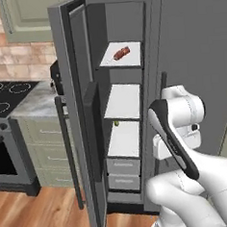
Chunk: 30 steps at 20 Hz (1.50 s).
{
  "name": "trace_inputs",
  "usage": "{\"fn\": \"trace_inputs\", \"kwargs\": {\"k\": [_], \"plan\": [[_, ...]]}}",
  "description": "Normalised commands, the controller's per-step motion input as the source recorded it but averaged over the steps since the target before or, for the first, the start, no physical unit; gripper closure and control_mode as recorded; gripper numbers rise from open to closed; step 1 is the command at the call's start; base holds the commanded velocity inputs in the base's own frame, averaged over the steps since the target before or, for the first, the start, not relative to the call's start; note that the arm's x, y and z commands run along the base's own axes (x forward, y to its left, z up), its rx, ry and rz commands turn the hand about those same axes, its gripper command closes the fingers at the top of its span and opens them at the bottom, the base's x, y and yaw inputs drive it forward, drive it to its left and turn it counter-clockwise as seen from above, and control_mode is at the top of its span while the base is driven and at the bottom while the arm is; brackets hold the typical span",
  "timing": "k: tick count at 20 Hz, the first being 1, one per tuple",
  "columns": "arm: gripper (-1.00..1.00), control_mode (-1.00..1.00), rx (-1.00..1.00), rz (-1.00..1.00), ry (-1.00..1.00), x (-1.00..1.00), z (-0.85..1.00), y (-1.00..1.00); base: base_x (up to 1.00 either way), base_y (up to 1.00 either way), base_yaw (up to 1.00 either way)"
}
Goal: Store the kebab skewer in the freezer for long-term storage. Close the freezer door after placing the cooked food.
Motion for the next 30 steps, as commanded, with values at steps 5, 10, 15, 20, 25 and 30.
{"fn": "trace_inputs", "kwargs": {"k": [5,10,15,20,25,30], "plan": [[-1.0,1.0,0.0,0.0,0.0,0.0,0.0,0.0,-0.46,0.44,-0.46],[-1.0,1.0,0.0,0.0,0.0,0.0,0.0,0.0,-0.24,0.4,-0.4],[-1.0,1.0,0.0,0.0,0.0,0.0,0.0,0.0,-0.16,0.42,-0.28],[-1.0,1.0,0.0,0.0,0.0,0.0,0.0,0.0,-0.23,0.39,-0.21],[-1.0,1.0,0.0,0.0,0.0,0.0,0.0,0.0,-0.45,0.44,-0.11],[-1.0,1.0,0.0,0.0,0.0,0.0,0.0,0.0,-0.51,0.53,-0.04]]}}
